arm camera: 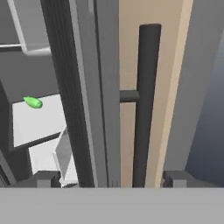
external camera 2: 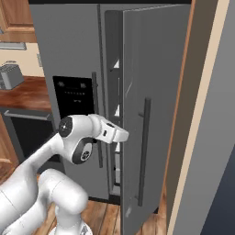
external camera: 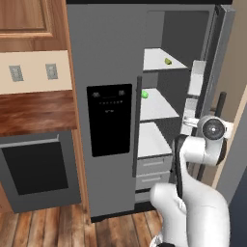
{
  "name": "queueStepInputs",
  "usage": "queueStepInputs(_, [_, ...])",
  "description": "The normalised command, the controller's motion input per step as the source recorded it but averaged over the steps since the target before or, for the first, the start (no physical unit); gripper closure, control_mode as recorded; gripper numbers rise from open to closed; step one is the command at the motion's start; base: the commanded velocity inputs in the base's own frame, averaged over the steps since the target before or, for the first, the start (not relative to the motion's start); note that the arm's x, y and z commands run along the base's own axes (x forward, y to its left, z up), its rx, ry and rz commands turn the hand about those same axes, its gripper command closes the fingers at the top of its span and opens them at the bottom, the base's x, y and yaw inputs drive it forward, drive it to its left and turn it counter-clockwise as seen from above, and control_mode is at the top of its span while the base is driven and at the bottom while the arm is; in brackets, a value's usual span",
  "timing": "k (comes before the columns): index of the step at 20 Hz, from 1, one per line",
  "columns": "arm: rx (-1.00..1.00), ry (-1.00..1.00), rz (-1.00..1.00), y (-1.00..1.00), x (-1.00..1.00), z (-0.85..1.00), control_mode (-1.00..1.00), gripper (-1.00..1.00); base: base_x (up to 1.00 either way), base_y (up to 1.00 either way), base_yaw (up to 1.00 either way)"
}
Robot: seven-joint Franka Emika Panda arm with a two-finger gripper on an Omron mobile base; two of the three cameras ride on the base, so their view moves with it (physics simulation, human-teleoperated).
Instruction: Take the lemon wedge from the fridge and place it on the plate with fish on the dining counter.
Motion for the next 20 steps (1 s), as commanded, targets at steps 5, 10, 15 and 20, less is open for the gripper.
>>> queueStepInputs(5, [0.02,0.12,0.00,0.04,-1.00,1.00,-1.00,-1.00,0.00,0.00,0.00])
queueStepInputs(10, [0.00,0.26,0.01,0.41,-0.81,1.00,-1.00,-1.00,0.00,0.00,0.00])
queueStepInputs(15, [0.00,0.46,0.05,0.91,-0.04,0.96,-1.00,-1.00,0.00,0.00,0.00])
queueStepInputs(20, [0.00,0.06,0.00,0.44,0.12,0.11,-1.00,-1.00,0.00,0.00,0.00])
